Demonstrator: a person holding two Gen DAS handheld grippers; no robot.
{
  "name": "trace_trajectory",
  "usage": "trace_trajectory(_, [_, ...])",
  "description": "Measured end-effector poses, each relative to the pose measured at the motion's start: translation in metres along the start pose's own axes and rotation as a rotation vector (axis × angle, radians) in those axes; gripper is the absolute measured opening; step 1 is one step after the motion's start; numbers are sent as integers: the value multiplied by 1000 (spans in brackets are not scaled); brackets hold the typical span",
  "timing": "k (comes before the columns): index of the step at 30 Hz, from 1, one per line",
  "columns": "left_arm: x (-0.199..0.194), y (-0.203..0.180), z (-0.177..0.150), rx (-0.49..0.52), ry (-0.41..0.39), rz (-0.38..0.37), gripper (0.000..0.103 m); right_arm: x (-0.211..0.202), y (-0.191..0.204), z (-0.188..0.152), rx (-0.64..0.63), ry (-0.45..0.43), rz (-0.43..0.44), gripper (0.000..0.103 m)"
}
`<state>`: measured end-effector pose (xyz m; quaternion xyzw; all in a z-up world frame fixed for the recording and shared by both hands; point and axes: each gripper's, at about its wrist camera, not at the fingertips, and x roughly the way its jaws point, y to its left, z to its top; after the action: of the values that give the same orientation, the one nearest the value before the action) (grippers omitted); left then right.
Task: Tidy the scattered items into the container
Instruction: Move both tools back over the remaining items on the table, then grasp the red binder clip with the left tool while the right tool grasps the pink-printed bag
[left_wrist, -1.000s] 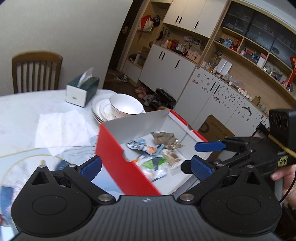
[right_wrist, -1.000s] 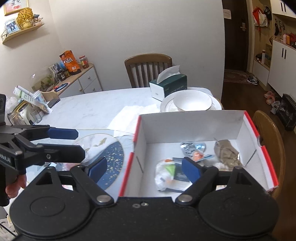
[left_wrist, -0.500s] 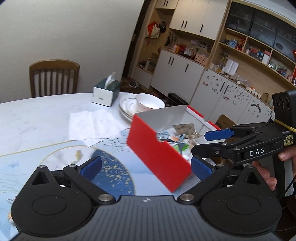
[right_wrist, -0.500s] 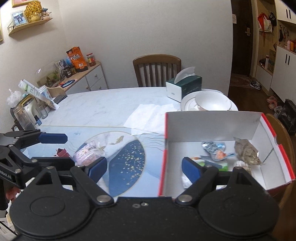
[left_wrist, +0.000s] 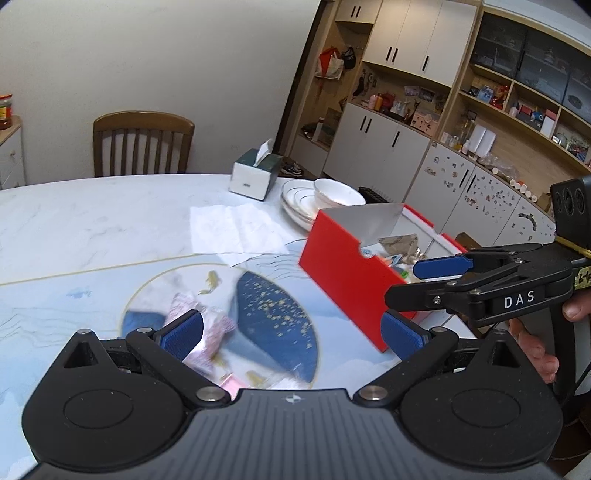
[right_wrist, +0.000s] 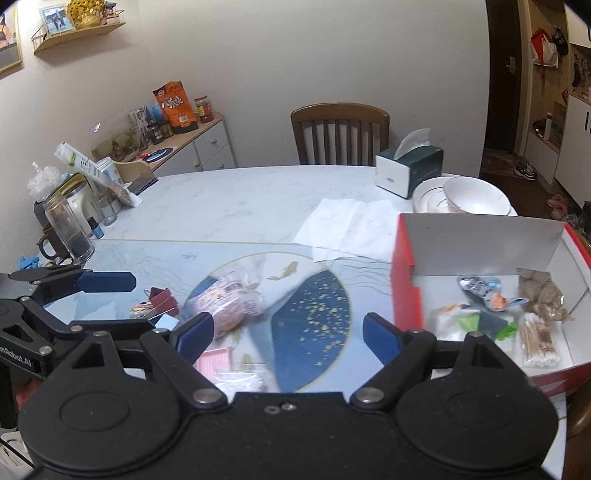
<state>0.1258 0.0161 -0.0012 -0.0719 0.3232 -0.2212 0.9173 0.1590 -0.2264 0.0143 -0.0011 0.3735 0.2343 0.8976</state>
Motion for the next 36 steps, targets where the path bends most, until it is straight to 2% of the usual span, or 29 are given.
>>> trace_trajectory(12, [-21,41,-22,-36,-23,70,103,27,34,-5,-14,28,-12,87])
trace_trajectory(23, [-8,82,-22,30,-10,195,103,66,58,11,-16,66,-23,87])
trace_trajectory(30, [12,104,-18,111,32,191,103,101,69,26,36,113,-55,87])
trace_trajectory(36, [29,117,-15,170,80,161,103,136,71,35,141,170,-101,87])
